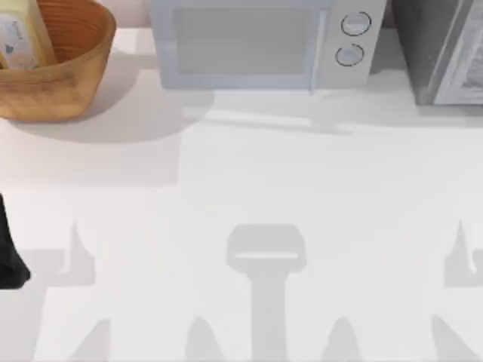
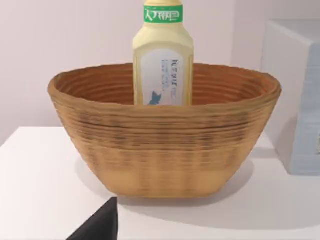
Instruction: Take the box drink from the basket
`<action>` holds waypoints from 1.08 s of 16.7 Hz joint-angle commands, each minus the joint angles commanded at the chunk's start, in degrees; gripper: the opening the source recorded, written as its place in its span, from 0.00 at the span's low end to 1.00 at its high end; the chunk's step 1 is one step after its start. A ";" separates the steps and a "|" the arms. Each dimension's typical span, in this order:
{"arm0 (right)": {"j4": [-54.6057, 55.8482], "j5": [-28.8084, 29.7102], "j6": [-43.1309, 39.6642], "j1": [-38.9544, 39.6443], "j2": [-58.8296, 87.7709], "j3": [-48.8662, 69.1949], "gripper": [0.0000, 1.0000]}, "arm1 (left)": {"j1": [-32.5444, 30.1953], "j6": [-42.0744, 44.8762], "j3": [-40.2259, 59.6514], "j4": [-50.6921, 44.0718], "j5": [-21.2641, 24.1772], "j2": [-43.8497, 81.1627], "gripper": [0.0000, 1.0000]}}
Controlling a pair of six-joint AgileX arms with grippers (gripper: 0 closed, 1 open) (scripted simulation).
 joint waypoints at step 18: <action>0.00 0.00 0.00 0.00 0.00 0.00 1.00 | 2.12 0.54 27.02 34.40 3.40 61.36 1.00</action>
